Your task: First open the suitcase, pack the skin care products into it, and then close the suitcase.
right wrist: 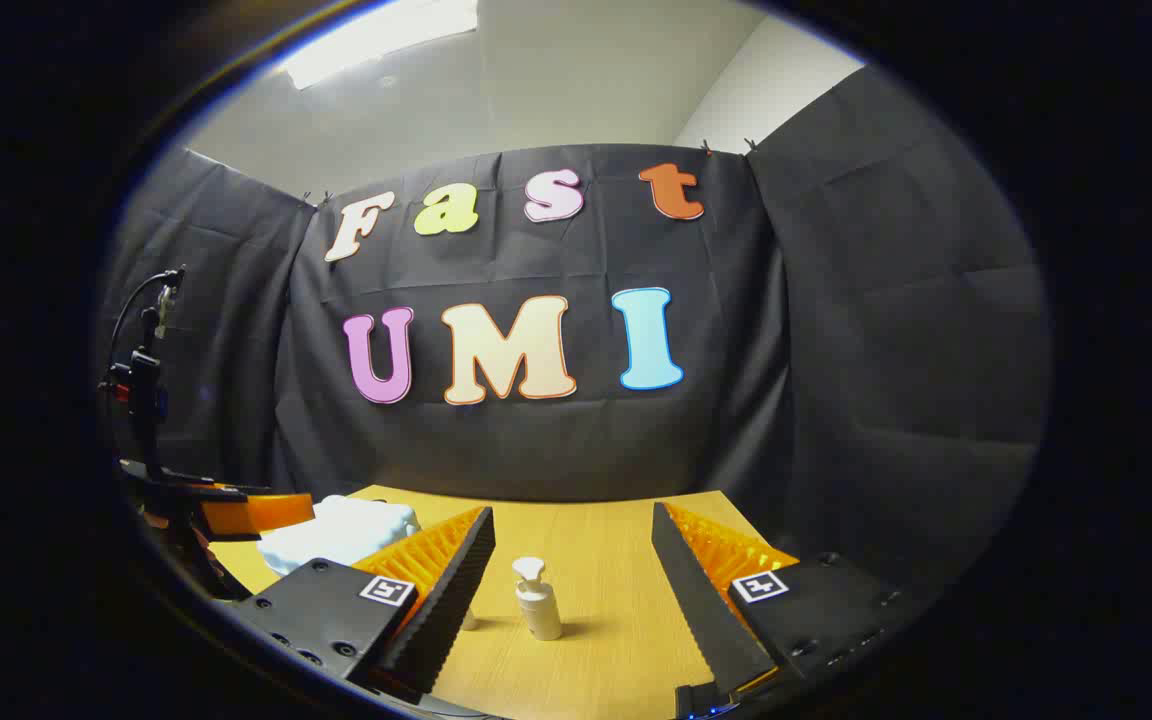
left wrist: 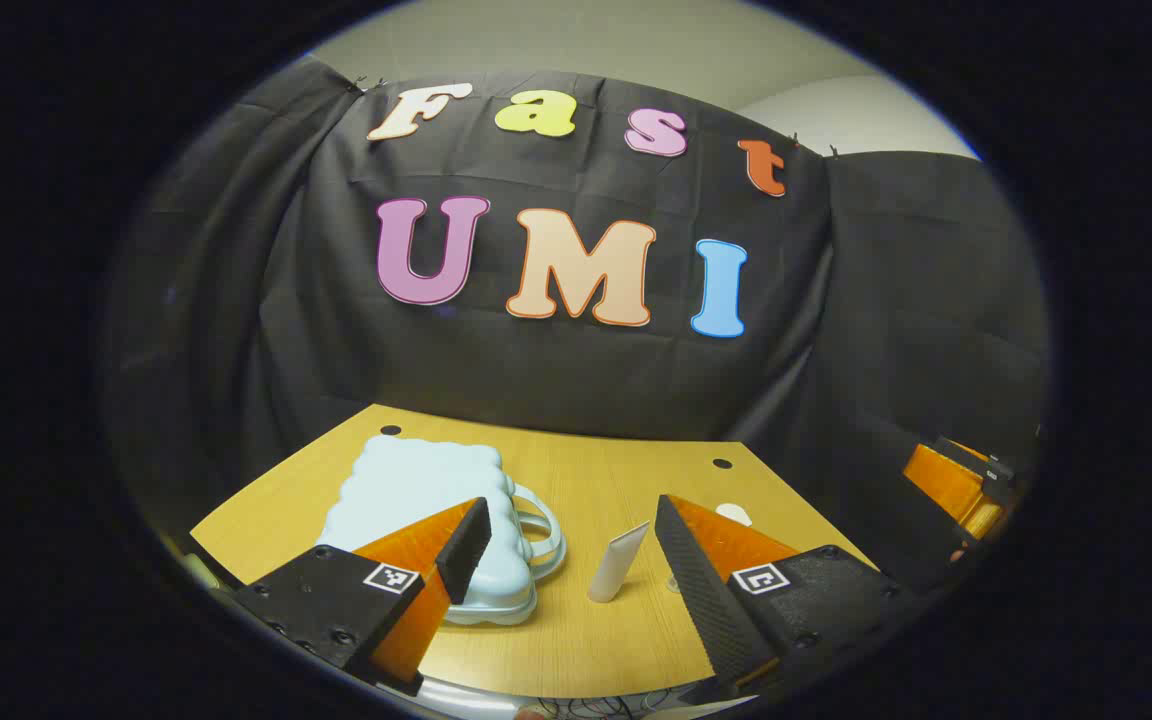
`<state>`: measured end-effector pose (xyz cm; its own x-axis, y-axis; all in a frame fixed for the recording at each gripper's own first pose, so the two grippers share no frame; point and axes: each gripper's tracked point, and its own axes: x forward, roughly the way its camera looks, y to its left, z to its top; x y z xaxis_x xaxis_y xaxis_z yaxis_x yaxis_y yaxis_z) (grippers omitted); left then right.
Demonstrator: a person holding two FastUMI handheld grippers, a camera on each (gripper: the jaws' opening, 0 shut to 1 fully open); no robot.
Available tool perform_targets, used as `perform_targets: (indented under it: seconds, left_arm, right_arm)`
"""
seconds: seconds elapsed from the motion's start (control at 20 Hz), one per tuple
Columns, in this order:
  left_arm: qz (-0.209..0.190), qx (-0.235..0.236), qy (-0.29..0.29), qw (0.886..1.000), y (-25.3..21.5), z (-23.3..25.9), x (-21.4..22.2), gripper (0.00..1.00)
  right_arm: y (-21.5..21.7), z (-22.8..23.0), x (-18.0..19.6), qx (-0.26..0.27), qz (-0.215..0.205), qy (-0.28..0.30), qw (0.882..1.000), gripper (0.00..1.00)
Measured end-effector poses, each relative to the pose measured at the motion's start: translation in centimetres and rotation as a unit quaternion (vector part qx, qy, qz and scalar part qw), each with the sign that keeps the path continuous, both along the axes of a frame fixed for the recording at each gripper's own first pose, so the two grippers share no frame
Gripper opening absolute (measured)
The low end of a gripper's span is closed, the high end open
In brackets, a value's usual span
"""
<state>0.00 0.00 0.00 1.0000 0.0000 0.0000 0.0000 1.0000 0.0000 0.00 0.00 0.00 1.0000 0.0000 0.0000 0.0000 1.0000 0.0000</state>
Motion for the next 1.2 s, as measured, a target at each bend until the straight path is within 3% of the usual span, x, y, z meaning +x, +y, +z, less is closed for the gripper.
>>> perform_targets:
  seconds: [0.65,0.95,1.2]
  left_arm:
    - [-0.014,-0.011,0.032,0.999,-0.2,-1.2,2.6,0.97]
    - [-0.023,-0.025,0.099,0.994,0.2,-2.5,7.6,0.98]
    - [-0.017,-0.027,0.181,0.983,1.1,-4.9,12.4,0.98]
  right_arm:
    - [1.0,-1.4,1.8,0.002,0.006,0.019,1.000,0.99]
    - [0.5,-2.9,2.7,-0.001,0.000,0.039,0.999,0.99]
    - [0.0,-3.7,3.2,0.002,-0.004,0.053,0.999,0.99]
